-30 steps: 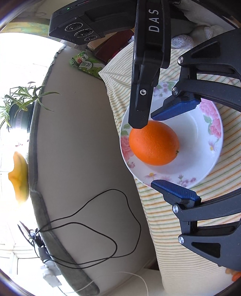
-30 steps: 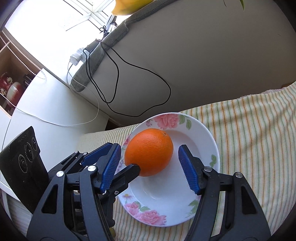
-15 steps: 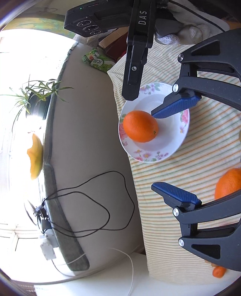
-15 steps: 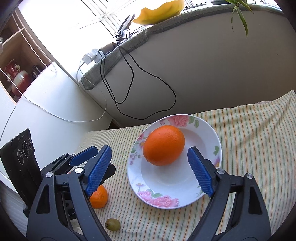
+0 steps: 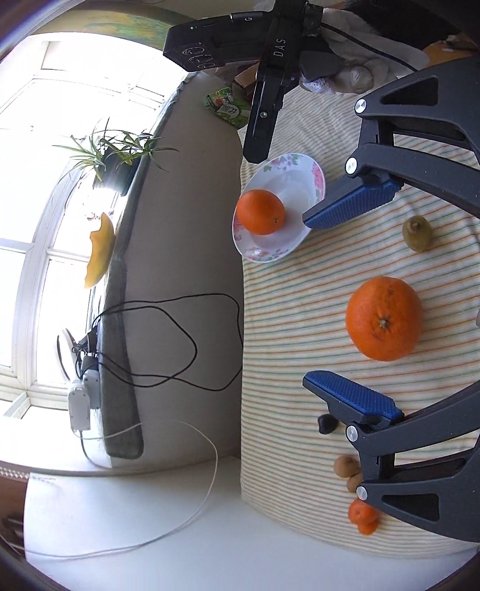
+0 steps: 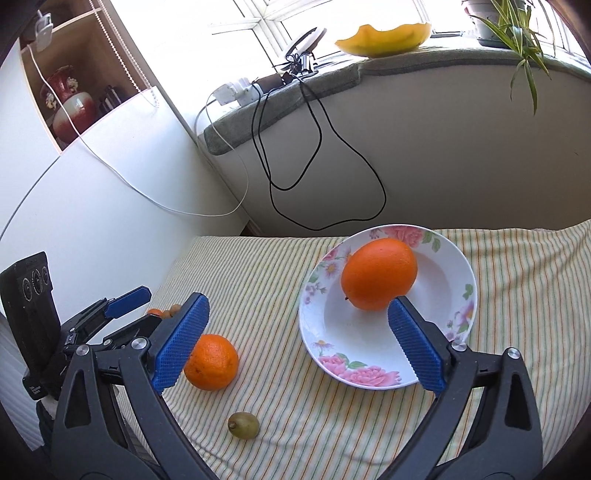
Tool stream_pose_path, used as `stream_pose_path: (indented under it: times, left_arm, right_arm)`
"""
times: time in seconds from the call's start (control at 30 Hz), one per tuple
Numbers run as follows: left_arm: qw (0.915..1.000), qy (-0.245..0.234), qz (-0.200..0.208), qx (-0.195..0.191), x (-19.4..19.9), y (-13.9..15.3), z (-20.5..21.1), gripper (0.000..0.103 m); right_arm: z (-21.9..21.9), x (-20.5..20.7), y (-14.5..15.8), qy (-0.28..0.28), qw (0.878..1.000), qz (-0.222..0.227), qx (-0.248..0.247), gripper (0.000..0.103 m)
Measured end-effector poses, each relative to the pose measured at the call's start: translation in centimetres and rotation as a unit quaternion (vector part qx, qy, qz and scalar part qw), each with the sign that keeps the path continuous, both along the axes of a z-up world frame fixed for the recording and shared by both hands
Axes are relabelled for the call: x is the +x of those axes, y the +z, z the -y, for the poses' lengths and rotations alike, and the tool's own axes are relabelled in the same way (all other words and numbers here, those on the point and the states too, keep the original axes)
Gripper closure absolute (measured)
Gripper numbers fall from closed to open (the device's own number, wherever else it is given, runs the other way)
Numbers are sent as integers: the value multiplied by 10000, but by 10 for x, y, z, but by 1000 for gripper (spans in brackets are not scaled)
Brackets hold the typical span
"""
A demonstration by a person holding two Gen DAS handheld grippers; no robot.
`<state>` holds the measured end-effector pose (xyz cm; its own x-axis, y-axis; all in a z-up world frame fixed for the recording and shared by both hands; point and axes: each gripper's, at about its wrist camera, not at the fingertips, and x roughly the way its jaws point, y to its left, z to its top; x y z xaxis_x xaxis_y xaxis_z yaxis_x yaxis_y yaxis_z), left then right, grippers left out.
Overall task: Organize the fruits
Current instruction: 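Move the right tool back to the second large orange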
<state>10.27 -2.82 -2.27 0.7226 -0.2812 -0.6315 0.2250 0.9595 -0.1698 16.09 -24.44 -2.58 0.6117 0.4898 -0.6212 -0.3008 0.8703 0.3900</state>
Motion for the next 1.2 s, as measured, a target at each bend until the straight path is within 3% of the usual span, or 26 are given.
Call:
stream_pose_path:
  times: [0.5,0.83,1.2]
  left_arm:
    - [9954,646,-397,-586,-38,-53,-25,22]
    - [9927,646,-627,-798,-32,-79,-25,22]
    - [9909,557,-755,-969,-22,-87,-27,22]
  right_arm:
    - [-64,-16,-23,892,9930,30,-778,3]
    - [-96,-18,-44,1396,9854,-196,-951,3]
    - [-129,-14,-64,1820,9773,-545,-940,3]
